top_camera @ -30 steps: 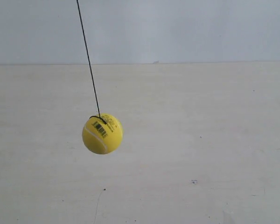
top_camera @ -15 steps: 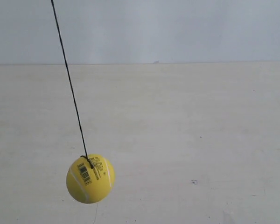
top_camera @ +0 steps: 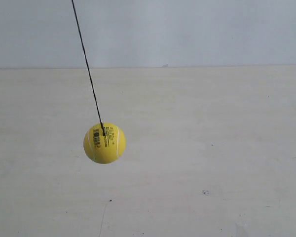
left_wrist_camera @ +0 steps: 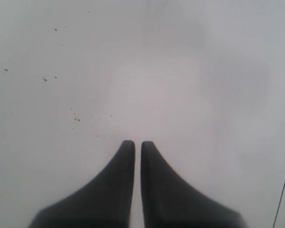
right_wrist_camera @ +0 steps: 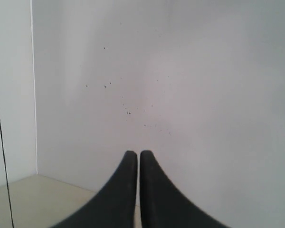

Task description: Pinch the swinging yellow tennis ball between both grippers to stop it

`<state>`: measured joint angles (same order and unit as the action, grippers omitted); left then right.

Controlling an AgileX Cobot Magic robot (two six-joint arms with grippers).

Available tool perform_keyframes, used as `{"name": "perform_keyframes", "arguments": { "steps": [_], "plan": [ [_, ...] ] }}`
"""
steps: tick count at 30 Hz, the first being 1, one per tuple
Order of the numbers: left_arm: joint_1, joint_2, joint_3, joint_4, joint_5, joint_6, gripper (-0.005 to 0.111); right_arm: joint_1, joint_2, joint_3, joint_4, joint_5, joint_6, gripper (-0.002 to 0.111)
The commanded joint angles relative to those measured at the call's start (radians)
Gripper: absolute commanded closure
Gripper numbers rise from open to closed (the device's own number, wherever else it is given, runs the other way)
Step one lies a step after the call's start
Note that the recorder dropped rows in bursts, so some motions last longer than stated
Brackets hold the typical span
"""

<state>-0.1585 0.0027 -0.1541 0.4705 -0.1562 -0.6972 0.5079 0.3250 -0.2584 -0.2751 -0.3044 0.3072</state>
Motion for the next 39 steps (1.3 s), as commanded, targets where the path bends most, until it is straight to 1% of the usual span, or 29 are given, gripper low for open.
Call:
{"name": "perform_keyframes", "arguments": {
  "steps": [1, 17, 25, 27, 33, 35, 39],
  "plan": [
    [-0.003, -0.003, 0.005, -0.007, -0.005, -0.006, 0.102, 0.001, -0.003, 0.003, 0.004, -0.006, 0.001, 0.108],
    [-0.003, -0.003, 0.005, -0.007, -0.005, 0.0, 0.102, 0.001, -0.003, 0.003, 0.004, -0.006, 0.001, 0.108],
    [-0.003, -0.003, 0.005, -0.023, -0.005, 0.139, 0.102, 0.001, -0.003, 0.003, 0.004, -0.006, 0.001, 0.108],
    [-0.003, -0.003, 0.002, -0.066, -0.003, 0.202, 0.102, 0.001, -0.003, 0.003, 0.004, -0.006, 0.001, 0.108],
    [0.003, -0.003, -0.01, -0.277, -0.005, 0.454, 0.102, 0.001, -0.003, 0.003, 0.004, -0.006, 0.001, 0.108],
    [0.024, -0.003, -0.01, -0.301, -0.007, 0.504, 0.102, 0.001, -0.003, 0.003, 0.004, -0.006, 0.001, 0.108],
    [0.093, -0.003, -0.01, -0.303, -0.007, 0.507, 0.102, 0.001, -0.003, 0.003, 0.004, -0.006, 0.001, 0.108]
  ]
}}
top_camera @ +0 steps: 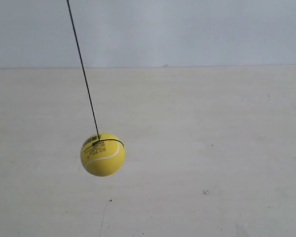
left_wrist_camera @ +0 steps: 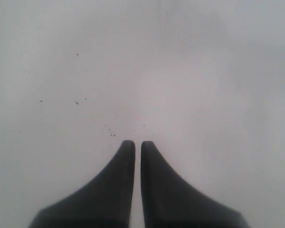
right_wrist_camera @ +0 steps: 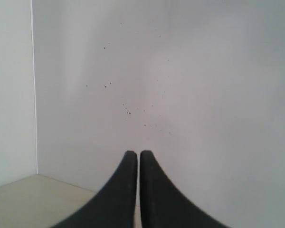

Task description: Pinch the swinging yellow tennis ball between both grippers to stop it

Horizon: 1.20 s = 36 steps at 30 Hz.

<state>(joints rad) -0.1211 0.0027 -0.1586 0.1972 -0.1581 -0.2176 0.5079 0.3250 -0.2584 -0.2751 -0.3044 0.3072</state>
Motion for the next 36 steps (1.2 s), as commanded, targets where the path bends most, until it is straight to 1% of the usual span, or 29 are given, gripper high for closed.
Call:
{"name": "perform_keyframes", "arguments": {
  "steps": [1, 5, 9, 17, 22, 29, 31, 32, 36],
  "plan": [
    [0.083, -0.003, -0.006, -0.034, -0.005, 0.027, 0.102, 0.001, -0.003, 0.003, 0.004, -0.006, 0.001, 0.108],
    [0.161, -0.003, -0.006, -0.053, -0.005, 0.027, 0.102, 0.001, -0.003, 0.003, 0.004, -0.006, 0.001, 0.108],
    [0.195, -0.003, -0.006, -0.053, -0.005, 0.039, 0.102, 0.001, -0.003, 0.003, 0.004, -0.006, 0.001, 0.108],
    [0.207, -0.003, -0.004, -0.053, 0.002, 0.208, 0.102, 0.001, -0.003, 0.003, 0.004, 0.008, 0.001, 0.108],
    [0.207, -0.003, 0.049, -0.053, 0.003, 0.323, 0.102, 0.001, -0.003, 0.003, 0.004, 0.008, 0.001, 0.108],
    [0.207, -0.003, 0.152, -0.056, 0.003, 0.338, 0.102, 0.001, -0.003, 0.003, 0.004, 0.008, 0.001, 0.108],
    [0.207, -0.003, 0.159, -0.059, 0.003, 0.336, 0.102, 0.001, -0.003, 0.003, 0.004, 0.008, 0.001, 0.108],
    [0.207, -0.003, 0.159, -0.059, 0.03, 0.329, 0.102, 0.001, -0.003, 0.003, 0.004, 0.008, 0.001, 0.108],
    [0.207, -0.003, 0.159, -0.064, 0.257, 0.322, 0.102, 0.001, -0.003, 0.003, 0.004, 0.011, 0.001, 0.108]
  ]
}}
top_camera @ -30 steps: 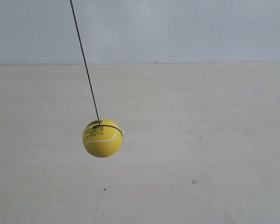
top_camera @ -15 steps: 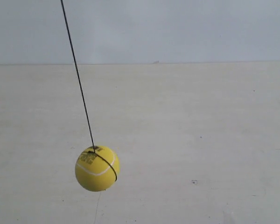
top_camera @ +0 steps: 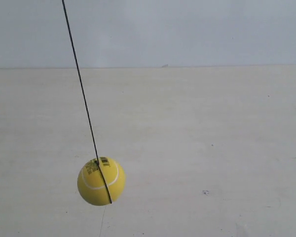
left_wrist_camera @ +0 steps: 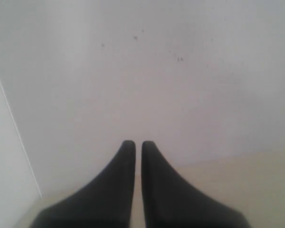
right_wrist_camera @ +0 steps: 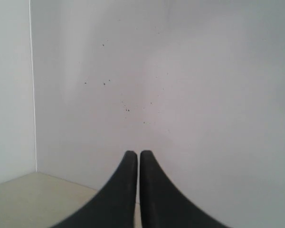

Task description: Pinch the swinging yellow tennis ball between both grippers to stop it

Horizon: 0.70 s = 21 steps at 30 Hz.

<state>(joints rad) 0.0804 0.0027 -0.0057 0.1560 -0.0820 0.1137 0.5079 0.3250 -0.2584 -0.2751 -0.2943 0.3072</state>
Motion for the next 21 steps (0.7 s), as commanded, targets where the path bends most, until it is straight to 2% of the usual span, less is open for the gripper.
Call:
{"name": "perform_keyframes", "arguments": {
  "steps": [1, 4, 21],
  "plan": [
    [0.006, -0.003, 0.006, -0.034, 0.246, -0.009, 0.102, 0.001, -0.003, 0.003, 0.004, 0.0, 0.001, 0.108],
    [0.006, -0.003, 0.006, -0.053, 0.401, -0.011, 0.102, 0.001, -0.003, 0.003, 0.004, 0.0, 0.001, 0.108],
    [0.006, -0.003, 0.006, -0.06, 0.385, -0.032, 0.102, 0.001, -0.003, 0.003, 0.004, 0.0, 0.004, 0.108]
  ]
}}
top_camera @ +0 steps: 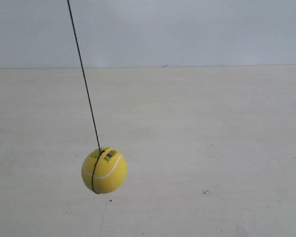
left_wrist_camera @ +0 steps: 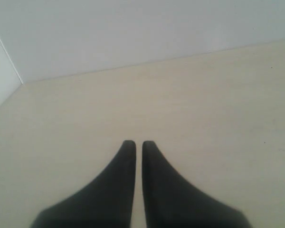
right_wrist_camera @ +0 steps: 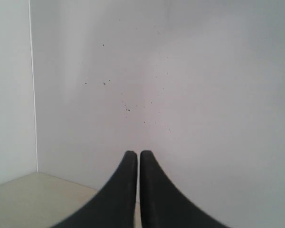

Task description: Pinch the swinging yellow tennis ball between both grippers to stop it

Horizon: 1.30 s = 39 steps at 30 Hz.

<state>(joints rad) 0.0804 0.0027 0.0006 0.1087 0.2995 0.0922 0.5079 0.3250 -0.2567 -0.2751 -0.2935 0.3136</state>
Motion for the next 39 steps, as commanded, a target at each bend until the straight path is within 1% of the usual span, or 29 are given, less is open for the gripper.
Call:
{"name": "perform_keyframes", "arguments": {
  "steps": [1, 2, 4, 7, 9, 11, 14, 16, 20, 24, 25, 26, 30, 39],
  "plan": [
    [0.006, -0.003, -0.001, -0.013, 0.003, -0.01, 0.102, 0.001, -0.003, 0.001, 0.004, 0.0, -0.002, 0.108],
    [0.006, -0.003, -0.001, -0.013, 0.003, -0.01, 0.102, 0.001, -0.003, 0.001, -0.002, 0.0, -0.017, 0.108],
    [0.006, -0.003, -0.001, -0.013, 0.003, -0.01, 0.102, 0.001, -0.004, 0.001, 0.0, 0.01, -0.168, 0.108],
    [0.006, -0.003, -0.001, -0.013, 0.003, -0.01, 0.102, -0.014, -0.04, 0.034, 0.022, 0.016, -0.228, 0.108],
    [0.006, -0.003, -0.001, -0.013, 0.003, -0.01, 0.102, -0.08, -0.123, 0.101, 0.072, -0.049, -0.272, 0.108],
    [0.006, -0.003, -0.001, -0.013, 0.003, -0.01, 0.102, -0.178, -0.218, 0.157, 0.175, -0.092, -0.289, 0.108],
    [0.006, -0.003, -0.001, -0.013, 0.003, -0.01, 0.102, -0.296, -0.302, 0.188, 0.286, -0.087, -0.289, 0.108],
    [0.006, -0.003, -0.001, -0.013, 0.003, -0.01, 0.102, -0.373, -0.325, 0.199, 0.307, -0.082, -0.289, 0.108],
    [0.006, -0.003, -0.001, -0.013, 0.005, -0.01, 0.102, -0.452, -0.325, 0.228, 0.302, -0.118, -0.3, 0.108],
    [0.006, -0.003, -0.001, -0.013, 0.008, -0.01, 0.102, -0.463, -0.325, 0.257, 0.302, -0.099, -0.295, 0.108],
    [0.006, -0.003, -0.001, -0.013, 0.008, -0.01, 0.102, -0.463, -0.325, 0.257, 0.295, -0.067, -0.295, 0.108],
    [0.006, -0.003, -0.001, -0.013, 0.008, -0.01, 0.102, -0.463, -0.325, 0.257, 0.281, 0.01, -0.298, 0.108],
    [0.006, -0.003, -0.001, -0.013, 0.008, -0.01, 0.102, -0.463, -0.325, 0.257, 0.211, 0.218, -0.298, 0.108],
    [0.006, -0.003, -0.001, -0.013, 0.008, -0.01, 0.102, -0.463, -0.325, 0.257, 0.209, 0.543, -0.34, 0.108]
  ]
}}
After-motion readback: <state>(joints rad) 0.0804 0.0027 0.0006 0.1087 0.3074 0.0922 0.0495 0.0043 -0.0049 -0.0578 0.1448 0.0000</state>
